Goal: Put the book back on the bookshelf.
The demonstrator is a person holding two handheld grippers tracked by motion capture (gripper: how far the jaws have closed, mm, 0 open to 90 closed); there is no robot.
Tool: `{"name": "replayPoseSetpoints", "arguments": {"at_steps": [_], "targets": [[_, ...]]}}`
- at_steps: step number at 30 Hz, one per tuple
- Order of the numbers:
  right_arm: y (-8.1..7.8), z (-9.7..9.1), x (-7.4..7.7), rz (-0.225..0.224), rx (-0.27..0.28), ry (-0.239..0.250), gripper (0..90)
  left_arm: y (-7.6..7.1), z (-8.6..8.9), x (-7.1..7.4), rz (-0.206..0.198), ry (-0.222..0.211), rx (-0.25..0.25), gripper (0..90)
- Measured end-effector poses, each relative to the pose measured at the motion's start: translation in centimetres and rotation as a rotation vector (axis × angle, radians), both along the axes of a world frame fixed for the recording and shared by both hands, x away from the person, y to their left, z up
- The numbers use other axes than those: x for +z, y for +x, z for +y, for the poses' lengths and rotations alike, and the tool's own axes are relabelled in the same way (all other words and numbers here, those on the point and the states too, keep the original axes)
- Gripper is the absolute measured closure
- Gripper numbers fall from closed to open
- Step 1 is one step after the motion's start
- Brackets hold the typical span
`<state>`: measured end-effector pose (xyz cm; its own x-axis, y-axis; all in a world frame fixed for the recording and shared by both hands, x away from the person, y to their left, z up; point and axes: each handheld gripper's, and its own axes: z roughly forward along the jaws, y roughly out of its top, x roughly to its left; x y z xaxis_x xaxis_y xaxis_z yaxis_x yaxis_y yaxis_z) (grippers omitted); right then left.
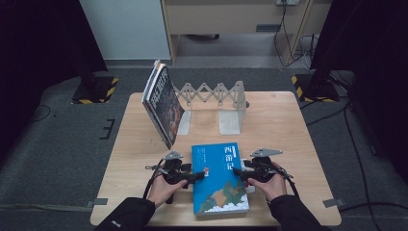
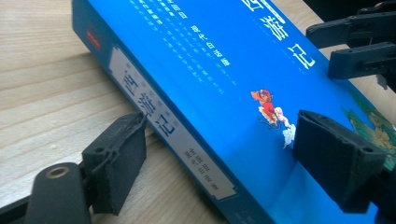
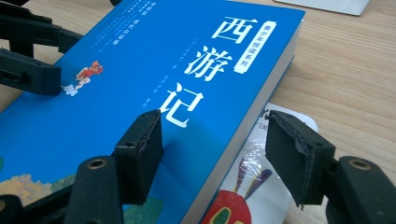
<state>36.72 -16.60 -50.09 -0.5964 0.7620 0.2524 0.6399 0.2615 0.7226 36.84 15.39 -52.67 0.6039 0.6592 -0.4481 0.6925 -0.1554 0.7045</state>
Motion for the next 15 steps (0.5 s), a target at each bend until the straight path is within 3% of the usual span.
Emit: {"name": "replayPoseSetpoints", "arguments": {"at_steps": [2,4,8,15], "targets": [[-0.1,0.2,0.0,0.0,0.001,0.006,36.8,0.0,-0.1,-0.3,0.003,-0.02,0.003,15.1],[-0.1,0.3,-0.1,0.0,0.007,0.009,36.6,0.0,0.0,-0.8,0.031,-0.058,0.02,12.2],[-0.1,0.4,-0.2,0.004,0.006,0.018,36.5,0.0,0.1,-1.2,0.043,-0.088,0.022,11.7],[0.0,0.3,-0.4,0.004,0.002,0.03,36.0,0.0,0.0,-1.4,0.04,-0.099,0.02,10.7]]}}
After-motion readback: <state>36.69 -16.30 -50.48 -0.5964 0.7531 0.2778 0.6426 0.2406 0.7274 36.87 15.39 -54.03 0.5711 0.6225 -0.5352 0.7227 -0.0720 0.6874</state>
